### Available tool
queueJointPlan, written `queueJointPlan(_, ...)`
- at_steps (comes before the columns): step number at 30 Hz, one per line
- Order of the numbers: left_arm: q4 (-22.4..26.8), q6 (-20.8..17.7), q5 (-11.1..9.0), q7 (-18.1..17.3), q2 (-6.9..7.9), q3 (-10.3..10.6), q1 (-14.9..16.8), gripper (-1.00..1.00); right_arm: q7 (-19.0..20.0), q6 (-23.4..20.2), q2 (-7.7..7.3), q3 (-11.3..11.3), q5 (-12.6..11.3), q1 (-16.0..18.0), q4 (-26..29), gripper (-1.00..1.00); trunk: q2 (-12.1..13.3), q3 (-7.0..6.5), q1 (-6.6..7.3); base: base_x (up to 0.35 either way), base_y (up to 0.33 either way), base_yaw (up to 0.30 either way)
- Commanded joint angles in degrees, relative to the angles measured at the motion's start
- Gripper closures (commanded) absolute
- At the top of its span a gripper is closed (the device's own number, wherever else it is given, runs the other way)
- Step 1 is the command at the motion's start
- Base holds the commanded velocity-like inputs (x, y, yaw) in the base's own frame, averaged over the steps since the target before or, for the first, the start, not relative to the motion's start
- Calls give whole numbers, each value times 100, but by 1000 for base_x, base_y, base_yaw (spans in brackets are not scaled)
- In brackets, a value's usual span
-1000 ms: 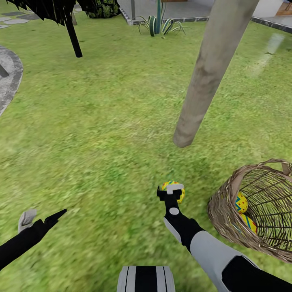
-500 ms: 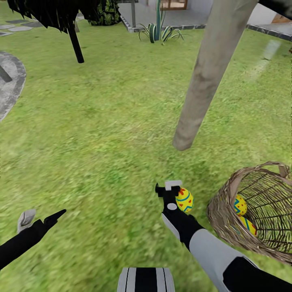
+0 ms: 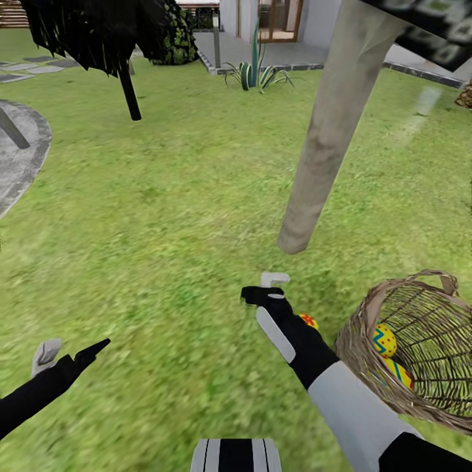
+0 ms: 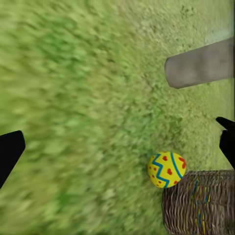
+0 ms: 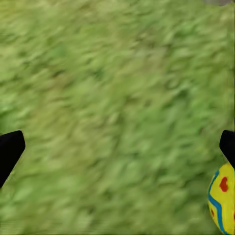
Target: Take the three Easter eggs out of the wicker basket on the lawn in the garden, then place them on the lawn next to a single tree (choose any tree) so that all three eggs are next to the same tree and none are left in the basket.
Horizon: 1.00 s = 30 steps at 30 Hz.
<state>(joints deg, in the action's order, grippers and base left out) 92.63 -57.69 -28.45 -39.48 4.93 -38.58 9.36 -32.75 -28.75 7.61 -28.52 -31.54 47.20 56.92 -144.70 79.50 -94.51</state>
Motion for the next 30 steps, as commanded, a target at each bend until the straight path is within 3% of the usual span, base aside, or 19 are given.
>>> queueJointPlan(1,1,-23,24,-34,-1,-4,4,-100,-272,-58,-17,-14,-66,-125,331,-100,0,-19,3,0,0,0)
queueJointPlan(3,1,-23,24,-34,-1,-1,4,-100,-594,-184,-77,-13,-67,-430,1024,-100,3,-63,8,0,0,-87)
queueJointPlan(5,1,-19,30,-34,-7,9,4,-100,-798,-346,-262,-18,-70,-756,1862,-100,5,-107,13,0,0,-223)
queueJointPlan(7,-4,-15,32,-34,-11,84,4,-100,-855,-395,-427,-21,-71,-928,2315,-100,8,-152,19,0,0,-275)
queueJointPlan(10,-8,-14,32,-34,-16,142,4,-100,-876,-410,-541,-22,-75,-988,2487,-100,12,-218,26,0,0,-290)
queueJointPlan(18,-8,-8,38,-34,-15,154,4,-100,-878,-412,-545,-75,-69,-1002,2508,-100,23,-395,47,0,0,-279)
queueJointPlan(20,-24,-4,41,-24,-11,222,4,-100,-880,-421,-533,-332,-46,-1015,2611,-100,24,-418,49,0,0,-56)
queueJointPlan(22,-33,-1,44,-21,-10,251,4,-100,-886,-498,-535,-419,-31,-1017,2764,-100,24,-418,49,0,0,-22)
queueJointPlan(23,-41,1,47,-20,-10,266,4,-100,-898,-768,-528,-444,-17,-1017,2897,-100,24,-418,49,0,0,-10)
queueJointPlan(25,-52,2,49,-16,-10,273,4,-100,-919,-1174,-519,-330,-8,-1002,2964,-100,24,-418,49,0,0,-6)
queueJointPlan(28,-117,10,142,-14,-10,282,4,-100,-908,-1973,-555,351,-15,-734,2984,-100,24,-418,49,0,0,-2)
queueJointPlan(30,-146,11,254,-19,-15,286,4,-100,-888,-2434,-717,684,-32,-344,2778,-100,24,-418,49,0,0,0)
